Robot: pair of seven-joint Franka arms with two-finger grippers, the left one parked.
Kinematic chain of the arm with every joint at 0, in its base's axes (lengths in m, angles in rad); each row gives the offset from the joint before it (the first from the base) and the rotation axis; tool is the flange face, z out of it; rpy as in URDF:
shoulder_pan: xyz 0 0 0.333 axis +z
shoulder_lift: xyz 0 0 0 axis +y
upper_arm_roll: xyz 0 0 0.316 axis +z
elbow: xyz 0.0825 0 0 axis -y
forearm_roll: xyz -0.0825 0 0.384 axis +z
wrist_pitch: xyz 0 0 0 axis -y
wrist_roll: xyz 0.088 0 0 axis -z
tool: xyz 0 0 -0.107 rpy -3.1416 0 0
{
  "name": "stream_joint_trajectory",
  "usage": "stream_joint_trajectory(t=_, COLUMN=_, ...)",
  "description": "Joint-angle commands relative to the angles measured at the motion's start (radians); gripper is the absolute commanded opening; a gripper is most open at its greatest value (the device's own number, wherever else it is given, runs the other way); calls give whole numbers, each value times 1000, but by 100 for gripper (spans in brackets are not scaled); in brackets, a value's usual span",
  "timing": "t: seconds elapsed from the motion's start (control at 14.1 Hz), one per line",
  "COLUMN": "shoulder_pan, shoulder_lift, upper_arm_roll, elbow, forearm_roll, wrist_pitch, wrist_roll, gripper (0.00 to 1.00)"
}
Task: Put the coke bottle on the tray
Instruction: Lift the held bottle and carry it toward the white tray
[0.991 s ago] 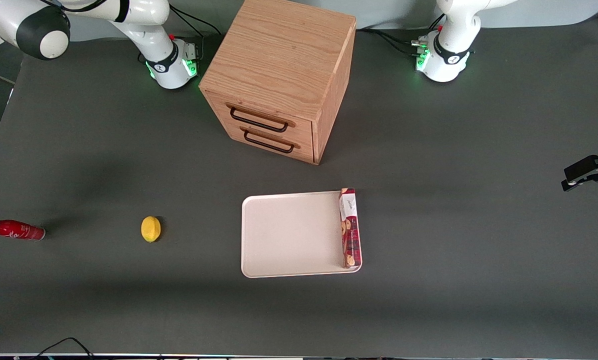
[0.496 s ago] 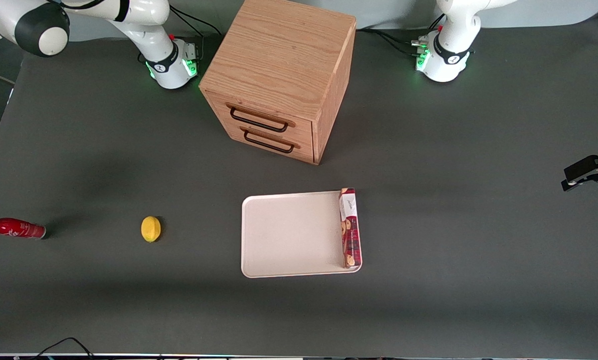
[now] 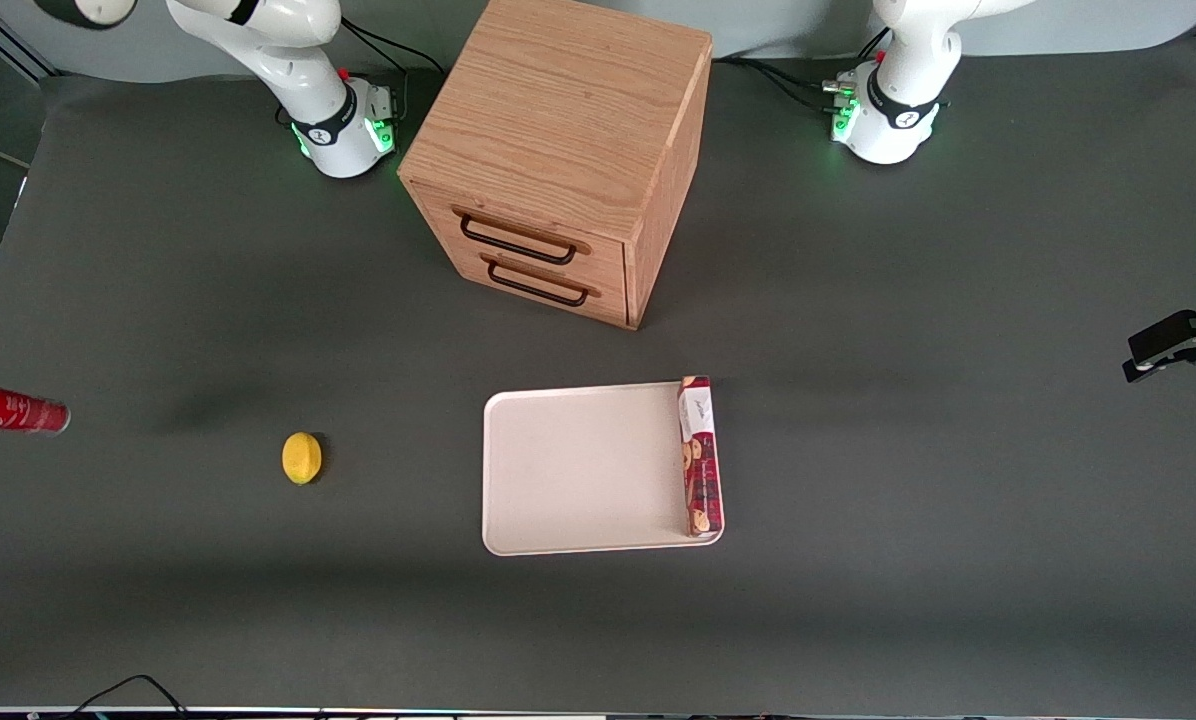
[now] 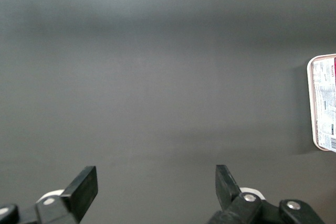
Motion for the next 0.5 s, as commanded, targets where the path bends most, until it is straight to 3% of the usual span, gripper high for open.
stream_joint_trajectory(t=0.0, shoulder_pan=-6, shoulder_lift=-61, upper_arm_roll=97, elbow=104, forearm_roll=-47, wrist_pitch=-171, wrist_roll=157, gripper=0)
stream_joint_trajectory(t=0.14, shoulder_pan=-14, shoulder_lift=-80, upper_arm_roll=232, elbow=172, forearm_roll=-65, wrist_pitch=-242, wrist_roll=314, gripper=0)
stream_joint_trajectory(t=0.28, shoulder_pan=-14, shoulder_lift=-100, upper_arm_roll=397, elbow=187, forearm_roll=-125, wrist_pitch=-245, wrist_roll=479, gripper=0)
stream_joint_trajectory(t=0.42, shoulder_pan=-15, shoulder_lift=-100, upper_arm_roll=593, elbow=197, forearm_roll=-168, wrist_pitch=-245, wrist_roll=767, gripper=0)
